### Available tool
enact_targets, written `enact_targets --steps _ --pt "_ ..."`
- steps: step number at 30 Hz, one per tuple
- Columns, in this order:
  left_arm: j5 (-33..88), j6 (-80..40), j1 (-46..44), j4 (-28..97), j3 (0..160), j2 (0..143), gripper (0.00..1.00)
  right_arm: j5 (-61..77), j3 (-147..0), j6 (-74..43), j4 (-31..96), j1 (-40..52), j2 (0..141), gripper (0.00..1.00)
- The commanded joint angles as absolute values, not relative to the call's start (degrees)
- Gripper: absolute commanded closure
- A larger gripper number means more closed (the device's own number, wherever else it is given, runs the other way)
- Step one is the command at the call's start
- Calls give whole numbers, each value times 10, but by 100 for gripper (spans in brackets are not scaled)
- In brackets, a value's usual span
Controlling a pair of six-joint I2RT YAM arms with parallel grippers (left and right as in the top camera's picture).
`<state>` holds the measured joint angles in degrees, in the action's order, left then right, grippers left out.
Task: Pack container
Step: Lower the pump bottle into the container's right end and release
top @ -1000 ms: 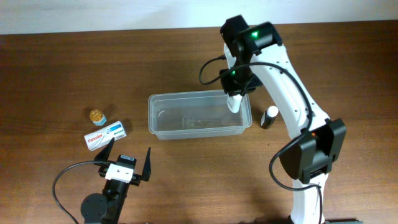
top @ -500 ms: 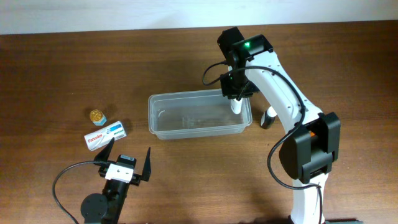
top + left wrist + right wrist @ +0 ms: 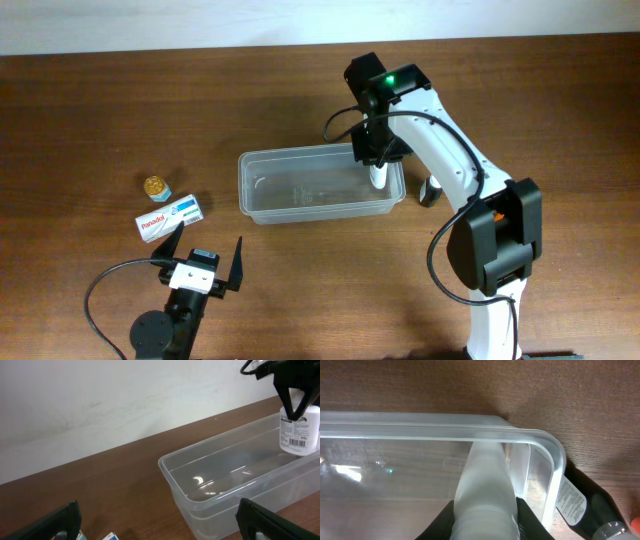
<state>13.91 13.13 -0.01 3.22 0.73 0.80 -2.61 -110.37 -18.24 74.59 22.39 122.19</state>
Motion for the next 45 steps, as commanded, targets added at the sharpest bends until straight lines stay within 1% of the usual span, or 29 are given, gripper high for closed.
enact_targets --steps 1,30,45 --pt "137 138 2 35 5 4 1 -39 -1095 -190 736 230 1206 86" --pt "137 138 2 35 5 4 1 -50 -1092 -189 711 229 1222 85" --pt "137 138 2 35 5 4 1 -61 -1062 -189 689 229 1222 85"
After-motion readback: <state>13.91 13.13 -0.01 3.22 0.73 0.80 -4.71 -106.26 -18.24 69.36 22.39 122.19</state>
